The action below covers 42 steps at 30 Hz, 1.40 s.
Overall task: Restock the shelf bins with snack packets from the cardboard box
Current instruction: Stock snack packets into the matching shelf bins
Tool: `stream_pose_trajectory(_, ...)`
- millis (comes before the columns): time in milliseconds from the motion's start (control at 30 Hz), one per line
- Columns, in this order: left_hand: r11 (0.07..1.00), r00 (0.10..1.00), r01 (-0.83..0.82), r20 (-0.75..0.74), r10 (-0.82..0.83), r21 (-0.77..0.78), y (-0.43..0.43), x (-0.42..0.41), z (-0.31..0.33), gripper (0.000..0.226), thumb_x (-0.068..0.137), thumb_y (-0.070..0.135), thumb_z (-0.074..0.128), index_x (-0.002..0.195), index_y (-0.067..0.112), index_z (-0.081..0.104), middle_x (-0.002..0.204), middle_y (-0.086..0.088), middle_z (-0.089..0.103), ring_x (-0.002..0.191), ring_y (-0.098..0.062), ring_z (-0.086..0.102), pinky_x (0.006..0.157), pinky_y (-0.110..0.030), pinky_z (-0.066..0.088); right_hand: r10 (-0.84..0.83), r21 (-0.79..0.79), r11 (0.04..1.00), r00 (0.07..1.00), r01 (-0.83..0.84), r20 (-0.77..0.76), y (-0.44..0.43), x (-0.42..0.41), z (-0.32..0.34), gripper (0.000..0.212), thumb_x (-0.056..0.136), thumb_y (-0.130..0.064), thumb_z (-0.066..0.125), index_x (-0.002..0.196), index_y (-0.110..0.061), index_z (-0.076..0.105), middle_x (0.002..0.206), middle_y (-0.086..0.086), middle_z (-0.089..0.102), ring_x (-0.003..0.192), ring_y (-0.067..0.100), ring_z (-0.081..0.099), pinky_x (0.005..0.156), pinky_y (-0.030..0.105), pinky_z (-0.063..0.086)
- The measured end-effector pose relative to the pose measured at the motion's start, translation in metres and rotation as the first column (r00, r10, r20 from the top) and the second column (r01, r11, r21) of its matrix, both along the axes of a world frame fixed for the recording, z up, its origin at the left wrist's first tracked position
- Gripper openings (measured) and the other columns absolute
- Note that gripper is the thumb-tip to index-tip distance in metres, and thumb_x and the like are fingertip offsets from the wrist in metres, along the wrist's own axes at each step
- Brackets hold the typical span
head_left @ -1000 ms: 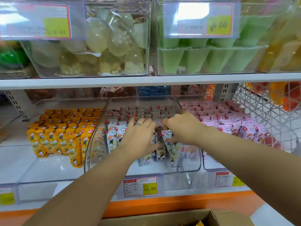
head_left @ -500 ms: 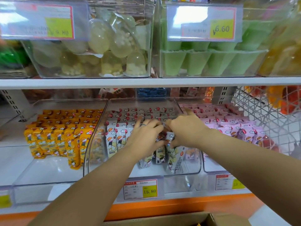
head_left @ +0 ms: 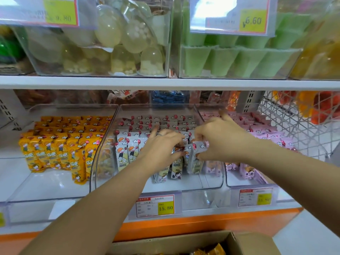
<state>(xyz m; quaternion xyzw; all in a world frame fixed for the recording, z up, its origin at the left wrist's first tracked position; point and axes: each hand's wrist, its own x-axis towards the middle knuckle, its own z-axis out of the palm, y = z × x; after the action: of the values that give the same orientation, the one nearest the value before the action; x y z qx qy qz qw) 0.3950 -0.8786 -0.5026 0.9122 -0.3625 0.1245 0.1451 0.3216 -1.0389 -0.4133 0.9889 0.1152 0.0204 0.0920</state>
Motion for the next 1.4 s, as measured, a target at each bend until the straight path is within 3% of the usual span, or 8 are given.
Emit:
stream_pose_trajectory(133,1.000,1.000,0.019,0.015,-0.019,-0.023,0.001,0.000,-0.001,0.020,0.090,0.042,0.058,0.103,0.026,0.058,0.133,0.014,0.053,0.131,-0.010,0.037,0.118,-0.044,0.005,-0.036,0.085,0.996,0.999,0.033,0.036,-0.008,-0.003,0.009,0.028,0.079,-0.044,0.063,0.098,-0.029,0.049,0.092,-0.006,0.060,0.094,0.016,0.040,0.110,0.043,0.020)
stream_pose_trajectory(367,1.000,0.998,0.021,0.064,-0.021,0.013,0.001,0.000,-0.002,0.028,0.090,0.043,0.057,0.109,0.022,0.057,0.128,0.011,0.056,0.127,-0.013,0.041,0.118,-0.044,0.008,-0.011,-0.124,0.992,0.998,0.019,0.067,0.003,0.008,0.002,0.032,0.087,-0.039,0.056,0.112,-0.019,0.054,0.069,-0.006,0.039,0.094,0.024,0.044,0.108,0.043,0.022)
stream_pose_trajectory(433,1.000,0.997,0.018,0.080,-0.019,0.013,0.002,0.000,-0.003,0.029,0.090,0.044,0.057,0.109,0.022,0.057,0.124,0.011,0.056,0.125,-0.014,0.042,0.118,-0.043,0.008,-0.001,-0.132,0.991,0.996,0.012,0.088,0.005,0.010,0.002,0.032,0.088,-0.039,0.055,0.112,-0.018,0.055,0.074,-0.004,0.043,0.091,0.025,0.046,0.101,0.039,0.029)
stream_pose_trajectory(600,0.998,0.995,0.055,0.082,-0.058,0.040,-0.006,-0.001,0.002,0.034,0.088,0.044,0.060,0.117,0.027,0.056,0.123,0.011,0.054,0.127,-0.012,0.039,0.118,-0.042,0.009,0.009,-0.119,0.993,0.996,0.002,0.094,0.009,0.011,0.001,0.032,0.090,-0.038,0.055,0.115,-0.018,0.054,0.099,0.002,0.061,0.104,0.026,0.054,0.095,0.038,0.033)
stream_pose_trajectory(800,0.997,0.997,0.072,0.020,-0.072,-0.005,-0.004,0.001,0.001,0.028,0.090,0.039,0.060,0.112,0.022,0.058,0.131,0.005,0.053,0.131,-0.011,0.037,0.119,-0.041,0.006,-0.044,0.024,0.999,0.998,0.043,0.054,0.001,0.009,0.004,0.033,0.088,-0.034,0.061,0.117,-0.021,0.052,0.097,-0.002,0.060,0.107,0.024,0.053,0.097,0.036,0.032)
stream_pose_trajectory(967,0.993,0.999,0.047,-0.010,-0.049,-0.111,-0.004,-0.005,0.007,0.018,0.092,0.033,0.058,0.105,0.020,0.057,0.118,0.005,0.058,0.120,-0.012,0.045,0.118,-0.035,0.008,-0.084,0.112,0.991,0.993,0.075,0.086,-0.007,0.003,0.006,0.035,0.089,-0.034,0.061,0.121,-0.023,0.052,0.086,-0.006,0.047,0.108,0.024,0.052,0.099,0.035,0.030)
stream_pose_trajectory(1300,0.999,0.999,0.042,0.034,-0.042,-0.007,-0.011,-0.010,0.010,0.033,0.099,0.036,0.042,0.127,0.018,0.046,0.133,0.000,0.051,0.129,-0.015,0.037,0.115,-0.027,0.003,-0.094,0.142,0.986,0.994,0.086,0.051,-0.007,0.002,0.007,0.038,0.089,-0.035,0.062,0.123,-0.024,0.050,0.087,-0.009,0.046,0.109,0.022,0.050,0.098,0.036,0.030)
stream_pose_trajectory(1400,0.999,0.999,0.036,0.007,-0.036,-0.024,-0.011,-0.012,0.012,0.038,0.099,0.037,0.043,0.132,0.020,0.044,0.137,0.002,0.050,0.131,-0.014,0.032,0.113,-0.024,0.004,-0.100,0.114,0.989,0.994,0.096,0.037,-0.008,0.005,-0.003,0.038,0.088,-0.036,0.062,0.121,-0.023,0.051,0.099,-0.003,0.059,0.111,0.023,0.048,0.099,0.038,0.029)
